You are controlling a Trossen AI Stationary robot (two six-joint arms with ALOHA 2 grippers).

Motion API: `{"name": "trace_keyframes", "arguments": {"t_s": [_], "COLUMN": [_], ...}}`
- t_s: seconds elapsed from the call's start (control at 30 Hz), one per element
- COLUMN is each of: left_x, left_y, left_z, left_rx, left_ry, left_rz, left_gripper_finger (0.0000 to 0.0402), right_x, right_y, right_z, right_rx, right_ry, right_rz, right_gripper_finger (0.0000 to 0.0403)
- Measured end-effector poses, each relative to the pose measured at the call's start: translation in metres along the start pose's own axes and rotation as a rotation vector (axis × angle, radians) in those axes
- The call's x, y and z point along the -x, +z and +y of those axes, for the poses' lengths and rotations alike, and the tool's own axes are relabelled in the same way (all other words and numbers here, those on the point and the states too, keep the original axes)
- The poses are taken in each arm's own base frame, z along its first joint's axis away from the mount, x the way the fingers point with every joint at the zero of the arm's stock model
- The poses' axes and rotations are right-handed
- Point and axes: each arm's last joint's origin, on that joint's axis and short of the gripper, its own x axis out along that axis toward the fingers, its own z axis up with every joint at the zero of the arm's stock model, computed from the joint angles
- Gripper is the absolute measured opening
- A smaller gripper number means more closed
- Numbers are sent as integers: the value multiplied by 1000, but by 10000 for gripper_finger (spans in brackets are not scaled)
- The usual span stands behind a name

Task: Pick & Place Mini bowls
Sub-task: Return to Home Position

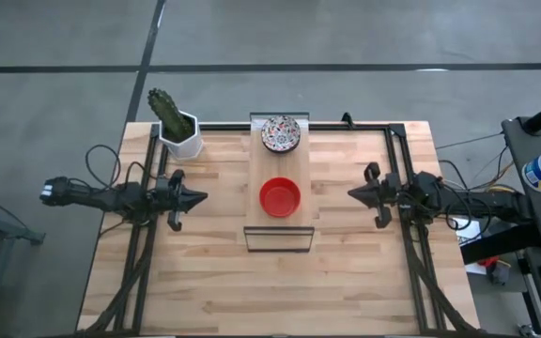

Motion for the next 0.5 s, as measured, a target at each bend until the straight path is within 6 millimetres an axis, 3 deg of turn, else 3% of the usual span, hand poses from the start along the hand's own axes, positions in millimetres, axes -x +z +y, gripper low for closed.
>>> {"name": "trace_keyframes", "arguments": {"t_s": [0.27, 0.5], "left_x": [0, 0], "left_y": [0, -1], "left_z": [0, 0], "left_rx": [11, 12], "left_ry": [2, 3], "left_rz": [2, 4], "left_gripper_finger": [0, 0], "right_x": [1, 2], "right_y": [0, -13], "right_z": [-1, -4], "right_rx": [15, -7], "right_ry": [-49, -78], "right_rz": [-9, 127], "right_gripper_finger": [9, 9]}}
